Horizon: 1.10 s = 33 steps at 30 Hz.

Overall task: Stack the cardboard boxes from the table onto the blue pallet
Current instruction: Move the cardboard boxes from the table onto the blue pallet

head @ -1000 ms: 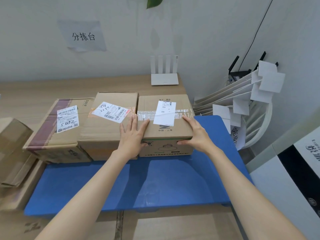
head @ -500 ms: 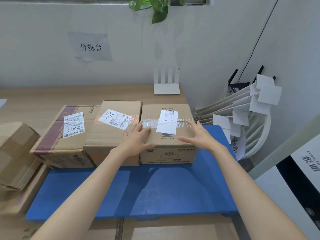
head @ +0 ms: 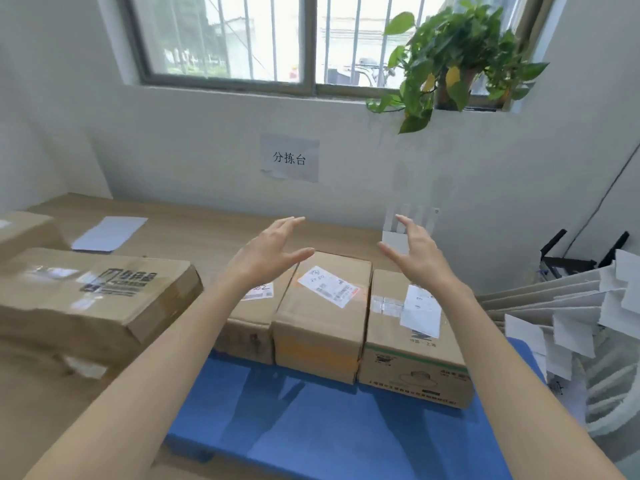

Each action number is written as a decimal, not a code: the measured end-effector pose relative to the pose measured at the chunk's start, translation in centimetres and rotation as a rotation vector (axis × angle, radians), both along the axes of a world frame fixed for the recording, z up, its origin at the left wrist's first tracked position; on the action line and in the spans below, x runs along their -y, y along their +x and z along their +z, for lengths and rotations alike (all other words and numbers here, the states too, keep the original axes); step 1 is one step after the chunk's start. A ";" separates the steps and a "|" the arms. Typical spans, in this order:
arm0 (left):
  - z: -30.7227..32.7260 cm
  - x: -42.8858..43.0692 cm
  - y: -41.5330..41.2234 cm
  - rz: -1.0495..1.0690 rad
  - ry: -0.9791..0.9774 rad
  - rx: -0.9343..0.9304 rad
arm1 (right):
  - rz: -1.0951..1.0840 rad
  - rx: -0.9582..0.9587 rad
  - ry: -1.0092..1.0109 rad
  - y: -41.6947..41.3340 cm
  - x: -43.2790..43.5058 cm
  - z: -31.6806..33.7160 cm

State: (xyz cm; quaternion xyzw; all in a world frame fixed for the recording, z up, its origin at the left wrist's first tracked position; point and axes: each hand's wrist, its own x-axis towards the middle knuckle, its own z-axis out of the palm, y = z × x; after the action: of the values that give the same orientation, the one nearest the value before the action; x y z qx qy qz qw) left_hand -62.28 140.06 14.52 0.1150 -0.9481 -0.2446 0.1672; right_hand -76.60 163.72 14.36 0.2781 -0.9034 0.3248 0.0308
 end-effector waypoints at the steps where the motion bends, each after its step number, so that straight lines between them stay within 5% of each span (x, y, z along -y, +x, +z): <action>1: 0.6 1.5 1.3 0.020 -0.012 -0.014 | 0.028 -0.021 -0.023 0.8 1.8 0.4; 19: 3.7 30.9 30.7 0.384 -0.049 0.006 | 0.390 -0.058 -0.203 25.9 41.0 2.6; 33: 0.6 50.8 41.7 0.592 -0.024 0.037 | 0.559 0.000 -0.109 35.7 63.9 0.4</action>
State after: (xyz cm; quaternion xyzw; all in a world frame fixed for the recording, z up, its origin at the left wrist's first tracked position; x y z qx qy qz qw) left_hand -20.56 89.31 15.07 0.3891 -0.8790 -0.1720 0.2152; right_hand -40.93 99.81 14.78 0.5144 -0.7728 0.3690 -0.0452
